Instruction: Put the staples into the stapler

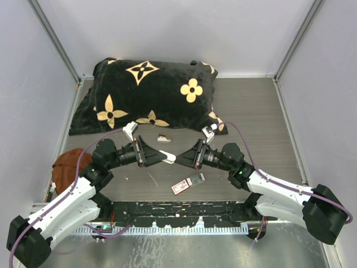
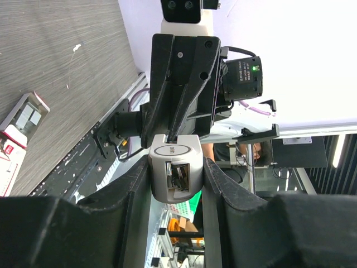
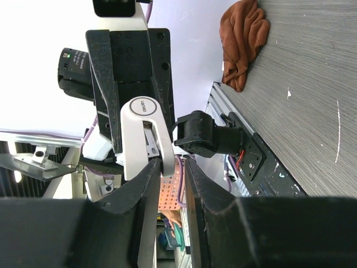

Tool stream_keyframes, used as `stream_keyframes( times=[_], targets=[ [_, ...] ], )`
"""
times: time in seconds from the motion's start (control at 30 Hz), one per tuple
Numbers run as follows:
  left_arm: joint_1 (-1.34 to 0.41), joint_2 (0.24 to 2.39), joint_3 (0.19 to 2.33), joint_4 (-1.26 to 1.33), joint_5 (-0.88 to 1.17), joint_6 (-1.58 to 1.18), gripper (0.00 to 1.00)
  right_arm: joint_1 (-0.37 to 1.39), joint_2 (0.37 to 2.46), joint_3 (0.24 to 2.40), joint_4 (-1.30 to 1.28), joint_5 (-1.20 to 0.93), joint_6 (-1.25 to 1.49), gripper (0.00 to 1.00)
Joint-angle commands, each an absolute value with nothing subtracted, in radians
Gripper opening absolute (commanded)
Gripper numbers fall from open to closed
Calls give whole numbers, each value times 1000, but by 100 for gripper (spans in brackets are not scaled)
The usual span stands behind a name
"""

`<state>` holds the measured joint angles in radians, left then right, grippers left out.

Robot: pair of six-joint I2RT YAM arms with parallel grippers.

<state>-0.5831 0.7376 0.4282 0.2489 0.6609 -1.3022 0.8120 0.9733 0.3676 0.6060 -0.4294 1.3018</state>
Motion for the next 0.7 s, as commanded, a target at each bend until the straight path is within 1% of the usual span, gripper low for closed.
stream_keyframes(
  times=[0.0,0.13,0.27,0.4,0.5,0.53,0.57,0.6,0.67],
  targets=[
    [-584,739,472,319,686,-1312,0,827,967,415,726,-451,1320,29],
    [-584,745,469,319,696,-1313,0,829,976,420,749,-449,1327,27],
    [-584,743,457,320,694,-1315,0,831,990,434,780,-450,1337,23],
    [-584,737,440,319,676,-1307,2,833,988,437,788,-451,1336,11],
    [-584,731,428,315,663,-1300,7,833,982,434,788,-448,1329,1],
    [-584,730,429,308,662,-1294,13,833,979,432,785,-448,1326,1],
    [-584,730,431,297,660,-1287,21,833,975,430,779,-444,1321,1],
    [-584,729,435,280,658,-1279,31,833,969,429,765,-437,1313,1],
    [-584,725,448,235,651,-1248,56,833,953,437,698,-422,1281,1]
  ],
)
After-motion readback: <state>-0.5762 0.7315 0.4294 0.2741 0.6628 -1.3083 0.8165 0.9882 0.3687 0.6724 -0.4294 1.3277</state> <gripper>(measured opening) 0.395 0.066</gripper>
